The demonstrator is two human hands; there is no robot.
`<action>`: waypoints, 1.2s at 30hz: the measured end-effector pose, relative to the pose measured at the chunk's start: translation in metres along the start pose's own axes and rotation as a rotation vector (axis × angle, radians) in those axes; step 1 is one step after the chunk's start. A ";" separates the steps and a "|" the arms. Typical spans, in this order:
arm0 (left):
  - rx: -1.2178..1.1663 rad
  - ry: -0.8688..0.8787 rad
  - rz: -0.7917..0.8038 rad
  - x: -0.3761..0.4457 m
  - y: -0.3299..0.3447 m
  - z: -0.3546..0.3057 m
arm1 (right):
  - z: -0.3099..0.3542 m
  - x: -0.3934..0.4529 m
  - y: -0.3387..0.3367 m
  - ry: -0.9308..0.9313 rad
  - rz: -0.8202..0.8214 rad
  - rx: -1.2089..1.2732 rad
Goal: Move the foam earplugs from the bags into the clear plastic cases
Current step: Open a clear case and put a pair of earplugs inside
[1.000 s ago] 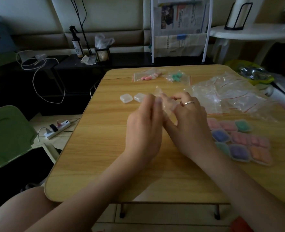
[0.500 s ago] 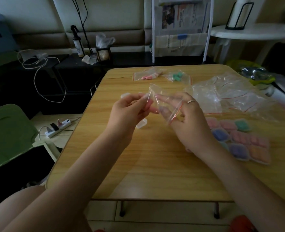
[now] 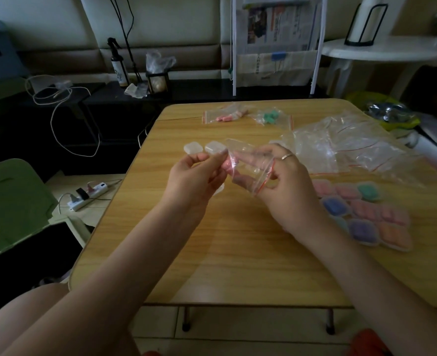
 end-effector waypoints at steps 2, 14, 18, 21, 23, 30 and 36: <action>-0.095 -0.104 0.018 0.004 0.001 0.003 | 0.001 0.001 0.001 -0.082 -0.007 -0.077; -0.036 -0.055 0.008 0.005 0.000 0.000 | 0.001 -0.001 0.002 -0.057 0.062 -0.052; -0.061 -0.067 0.022 0.007 0.000 0.002 | 0.000 -0.003 0.007 -0.058 0.109 -0.048; -0.139 -0.071 0.048 0.005 0.002 0.001 | 0.002 -0.003 0.006 -0.124 -0.013 -0.103; -0.206 -0.095 0.045 0.004 0.004 0.002 | 0.002 -0.003 0.004 -0.146 -0.061 -0.124; -0.273 -0.178 0.024 0.002 0.006 0.001 | 0.004 -0.001 0.004 -0.207 -0.079 -0.080; -0.265 -0.161 0.033 0.004 0.006 0.000 | 0.004 -0.002 0.005 -0.239 -0.036 -0.064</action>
Point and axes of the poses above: each hand's wrist, its own x-axis towards the middle knuckle, its own y-axis out of the palm, z = x × y, the point moved 2 cm from there along x, towards the middle knuckle, and after that the axes turned 11 degrees about -y, right-handed, at the moved point
